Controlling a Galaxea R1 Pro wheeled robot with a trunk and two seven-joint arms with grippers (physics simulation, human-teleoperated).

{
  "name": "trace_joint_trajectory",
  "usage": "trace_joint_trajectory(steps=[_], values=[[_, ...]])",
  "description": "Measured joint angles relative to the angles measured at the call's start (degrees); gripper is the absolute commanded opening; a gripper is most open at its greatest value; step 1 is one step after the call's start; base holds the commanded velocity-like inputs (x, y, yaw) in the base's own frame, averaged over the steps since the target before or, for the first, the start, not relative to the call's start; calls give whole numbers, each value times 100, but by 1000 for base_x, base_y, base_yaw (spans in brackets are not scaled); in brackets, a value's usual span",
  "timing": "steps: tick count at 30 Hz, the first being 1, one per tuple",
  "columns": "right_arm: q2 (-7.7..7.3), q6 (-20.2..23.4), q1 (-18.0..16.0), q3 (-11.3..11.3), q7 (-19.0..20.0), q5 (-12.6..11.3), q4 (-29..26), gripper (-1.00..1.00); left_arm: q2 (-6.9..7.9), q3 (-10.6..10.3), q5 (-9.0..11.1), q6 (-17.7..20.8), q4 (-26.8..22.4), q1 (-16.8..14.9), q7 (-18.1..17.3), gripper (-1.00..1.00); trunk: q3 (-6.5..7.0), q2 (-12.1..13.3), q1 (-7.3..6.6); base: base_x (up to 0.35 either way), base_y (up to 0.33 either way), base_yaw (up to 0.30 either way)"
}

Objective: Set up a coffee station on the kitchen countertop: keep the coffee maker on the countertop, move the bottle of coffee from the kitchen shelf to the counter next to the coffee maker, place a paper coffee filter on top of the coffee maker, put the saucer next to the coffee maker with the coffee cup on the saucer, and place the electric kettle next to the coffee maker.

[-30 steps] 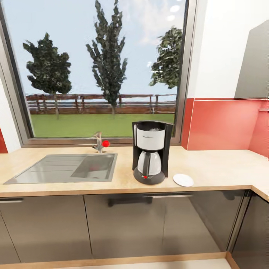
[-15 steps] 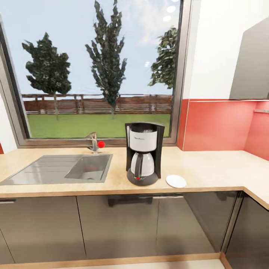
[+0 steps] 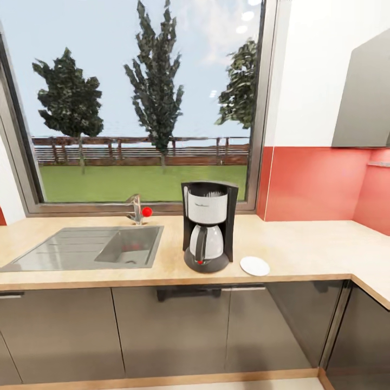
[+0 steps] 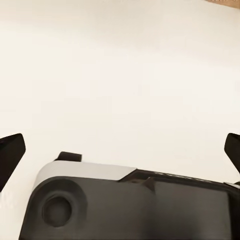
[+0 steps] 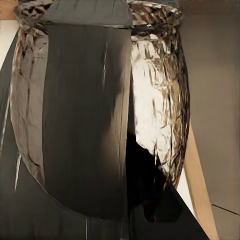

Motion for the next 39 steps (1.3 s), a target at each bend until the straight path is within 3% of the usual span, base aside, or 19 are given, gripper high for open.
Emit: trace_joint_trajectory(steps=[39], values=[[1, 0, 7, 0, 0, -1, 1, -100, 0, 2, 0, -9, 0, 0, 30, 100, 702, 1566, -857, 0, 0, 0]])
